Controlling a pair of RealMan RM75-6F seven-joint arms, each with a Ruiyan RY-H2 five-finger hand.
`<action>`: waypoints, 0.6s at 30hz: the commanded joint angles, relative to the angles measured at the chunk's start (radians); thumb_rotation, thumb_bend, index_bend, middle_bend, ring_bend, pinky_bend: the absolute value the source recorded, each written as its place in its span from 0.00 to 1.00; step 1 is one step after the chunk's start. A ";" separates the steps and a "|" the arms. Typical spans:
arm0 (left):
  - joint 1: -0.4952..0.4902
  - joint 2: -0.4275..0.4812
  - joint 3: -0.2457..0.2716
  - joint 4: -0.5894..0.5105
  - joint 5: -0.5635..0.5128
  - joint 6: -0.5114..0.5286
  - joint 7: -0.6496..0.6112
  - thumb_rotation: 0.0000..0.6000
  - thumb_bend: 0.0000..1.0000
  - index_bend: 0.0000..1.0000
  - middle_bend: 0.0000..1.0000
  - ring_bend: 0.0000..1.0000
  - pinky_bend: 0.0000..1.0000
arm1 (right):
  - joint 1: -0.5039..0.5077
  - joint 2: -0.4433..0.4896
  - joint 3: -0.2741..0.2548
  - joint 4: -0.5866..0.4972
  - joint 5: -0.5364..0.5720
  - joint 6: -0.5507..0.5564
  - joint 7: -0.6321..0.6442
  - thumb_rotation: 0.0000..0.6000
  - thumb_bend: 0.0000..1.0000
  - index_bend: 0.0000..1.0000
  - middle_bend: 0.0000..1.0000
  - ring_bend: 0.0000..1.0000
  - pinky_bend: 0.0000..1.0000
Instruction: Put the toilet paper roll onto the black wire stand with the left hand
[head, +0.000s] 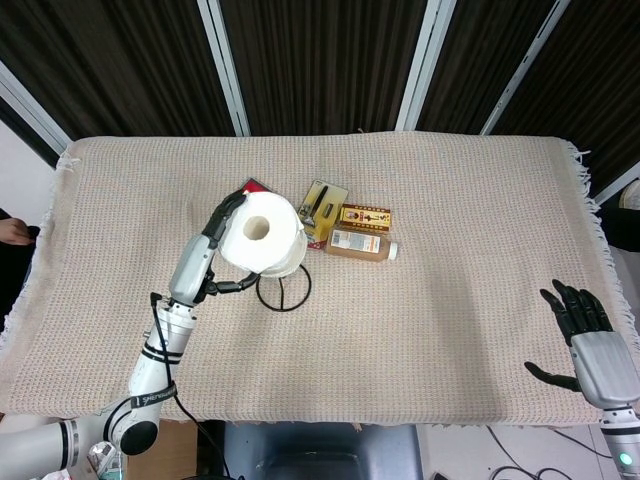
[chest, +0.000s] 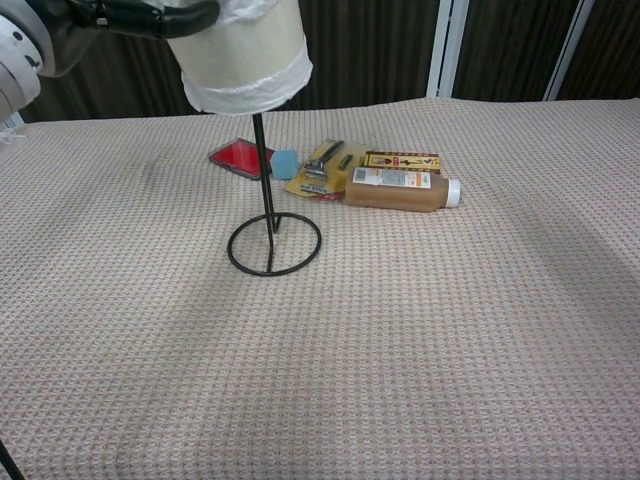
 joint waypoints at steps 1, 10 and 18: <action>0.002 0.007 -0.003 -0.016 -0.014 -0.001 0.013 1.00 0.37 0.00 0.00 0.00 0.01 | 0.000 0.000 0.000 0.000 -0.001 0.001 0.000 1.00 0.07 0.00 0.00 0.00 0.00; 0.020 0.033 0.007 -0.060 -0.004 0.019 0.037 1.00 0.36 0.00 0.00 0.00 0.01 | 0.000 0.000 0.000 0.001 -0.002 0.001 -0.001 1.00 0.07 0.00 0.00 0.00 0.00; 0.209 0.226 0.185 -0.123 0.059 0.134 0.194 1.00 0.41 0.00 0.00 0.00 0.01 | -0.002 0.000 -0.002 -0.001 -0.001 0.000 -0.005 1.00 0.07 0.00 0.00 0.00 0.00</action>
